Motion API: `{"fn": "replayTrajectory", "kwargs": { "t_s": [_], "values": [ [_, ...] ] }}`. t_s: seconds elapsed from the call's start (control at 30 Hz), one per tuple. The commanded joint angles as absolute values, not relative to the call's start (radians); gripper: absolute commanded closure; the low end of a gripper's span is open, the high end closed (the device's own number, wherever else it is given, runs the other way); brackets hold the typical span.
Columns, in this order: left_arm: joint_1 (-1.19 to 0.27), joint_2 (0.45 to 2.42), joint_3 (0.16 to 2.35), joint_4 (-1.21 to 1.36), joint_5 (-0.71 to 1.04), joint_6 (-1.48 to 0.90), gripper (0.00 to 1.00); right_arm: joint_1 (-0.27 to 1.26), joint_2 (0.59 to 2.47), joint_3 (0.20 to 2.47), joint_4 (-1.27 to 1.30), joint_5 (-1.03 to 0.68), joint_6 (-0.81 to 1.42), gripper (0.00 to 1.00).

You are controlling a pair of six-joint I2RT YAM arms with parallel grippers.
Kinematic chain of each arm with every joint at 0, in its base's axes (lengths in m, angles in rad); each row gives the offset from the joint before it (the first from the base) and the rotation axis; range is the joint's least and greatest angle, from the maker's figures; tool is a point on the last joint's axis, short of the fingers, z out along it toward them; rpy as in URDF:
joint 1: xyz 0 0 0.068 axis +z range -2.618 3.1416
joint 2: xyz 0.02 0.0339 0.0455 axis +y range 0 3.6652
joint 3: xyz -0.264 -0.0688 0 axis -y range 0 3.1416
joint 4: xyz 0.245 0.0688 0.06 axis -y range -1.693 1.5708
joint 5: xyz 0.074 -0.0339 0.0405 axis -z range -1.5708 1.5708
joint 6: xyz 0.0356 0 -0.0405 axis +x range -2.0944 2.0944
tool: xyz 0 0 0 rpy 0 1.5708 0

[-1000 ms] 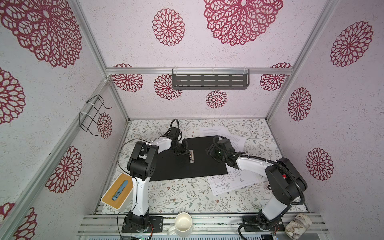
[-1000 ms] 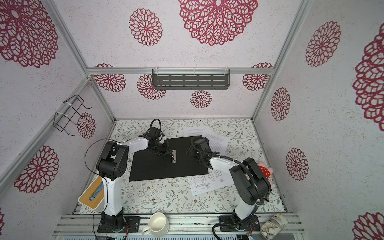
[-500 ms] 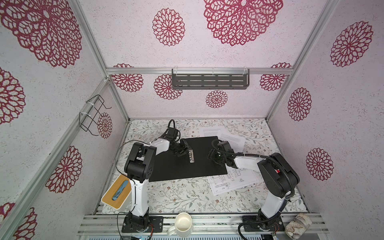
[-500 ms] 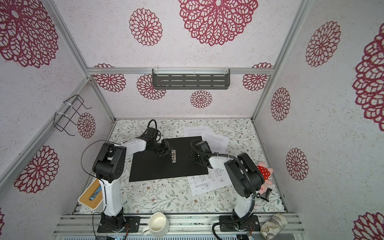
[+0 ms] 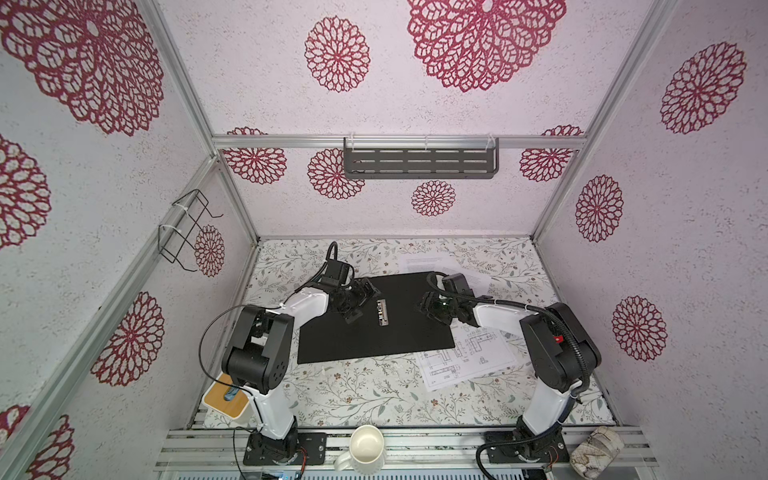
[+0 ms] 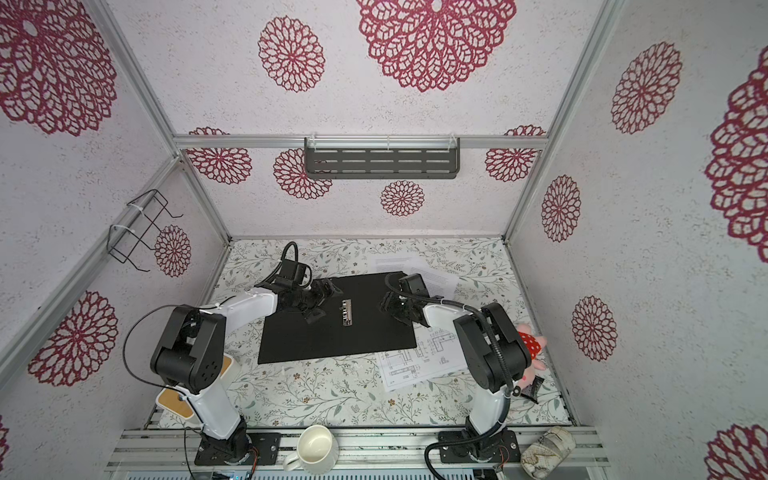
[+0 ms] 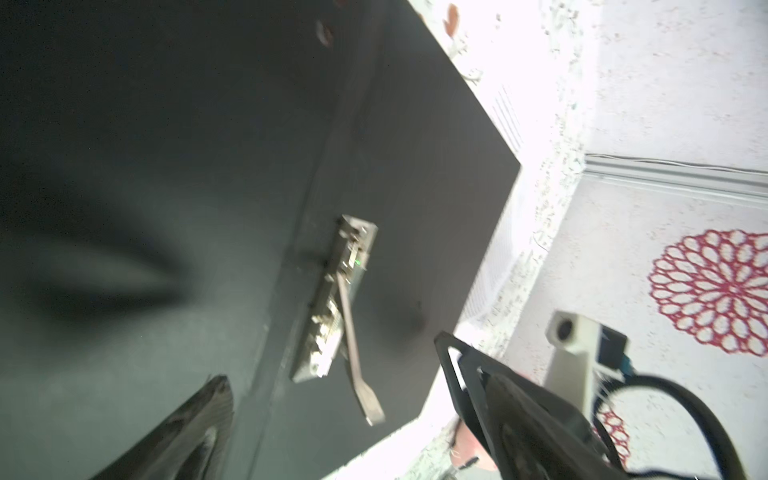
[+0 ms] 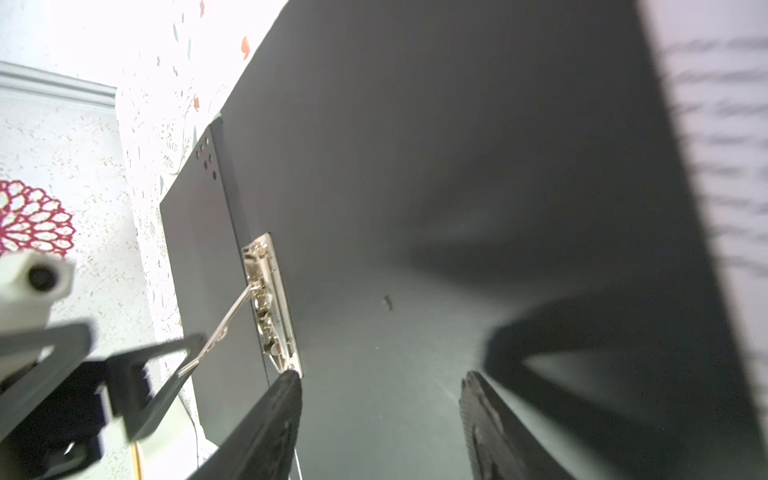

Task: Put the files into the folder

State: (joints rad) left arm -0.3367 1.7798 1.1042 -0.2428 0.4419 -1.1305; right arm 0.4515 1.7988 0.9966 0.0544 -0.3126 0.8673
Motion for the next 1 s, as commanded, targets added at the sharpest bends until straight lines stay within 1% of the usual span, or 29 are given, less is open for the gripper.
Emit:
{"fn": "replayTrajectory", "kwargs": {
  "t_s": [0.0, 0.13, 0.27, 0.37, 0.67, 0.83, 0.97],
  "values": [
    [-0.378, 1.729, 1.059, -0.151, 0.453, -1.251, 0.02, 0.423, 1.752, 1.018, 0.016, -0.359, 0.806, 0.36],
    [-0.418, 1.71, 1.009, -0.071, 0.448, -1.344, 0.02, 0.395, 1.729, 1.016, -0.011, -0.38, 0.766, 0.36],
    [-0.45, 1.709, 0.992, -0.056, 0.418, -1.378, 0.02, 0.366, 1.718, 1.004, -0.026, -0.4, 0.744, 0.36],
    [-0.456, 1.717, 0.973, 0.018, 0.403, -1.428, 0.02, 0.345, 1.712, 0.99, -0.028, -0.419, 0.738, 0.35],
    [-0.448, 1.835, 1.081, 0.107, 0.423, -1.479, 0.02, 0.289, 1.664, 0.948, -0.057, -0.43, 0.705, 0.35],
    [-0.414, 1.85, 1.123, 0.084, 0.411, -1.463, 0.02, 0.254, 1.633, 0.919, -0.056, -0.426, 0.701, 0.35],
    [-0.381, 1.9, 1.187, 0.057, 0.445, -1.434, 0.02, 0.239, 1.629, 0.907, -0.052, -0.419, 0.708, 0.35]
  ]
}}
